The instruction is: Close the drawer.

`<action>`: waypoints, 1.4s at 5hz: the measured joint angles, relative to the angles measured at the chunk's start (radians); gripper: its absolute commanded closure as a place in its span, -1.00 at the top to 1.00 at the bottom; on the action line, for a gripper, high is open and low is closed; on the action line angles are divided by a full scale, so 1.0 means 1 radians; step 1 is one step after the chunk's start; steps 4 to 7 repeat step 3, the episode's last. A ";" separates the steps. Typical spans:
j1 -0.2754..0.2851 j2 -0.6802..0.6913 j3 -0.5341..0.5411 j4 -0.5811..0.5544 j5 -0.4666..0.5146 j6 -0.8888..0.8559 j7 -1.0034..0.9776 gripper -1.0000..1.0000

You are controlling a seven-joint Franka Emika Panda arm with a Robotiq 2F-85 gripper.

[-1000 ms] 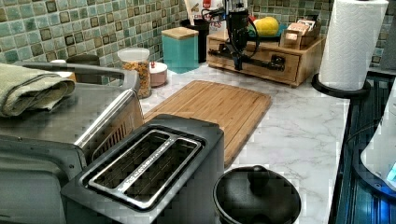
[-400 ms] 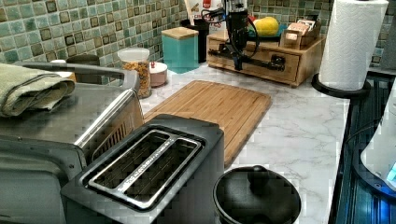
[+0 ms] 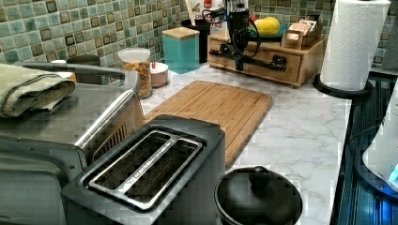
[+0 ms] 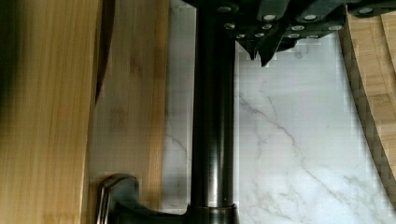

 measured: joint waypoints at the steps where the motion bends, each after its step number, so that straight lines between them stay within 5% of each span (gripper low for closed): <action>1: 0.010 0.000 -0.009 0.000 0.000 0.000 0.000 -1.00; 7: 0.013 0.001 -0.013 0.002 0.000 -0.004 0.000 -1.00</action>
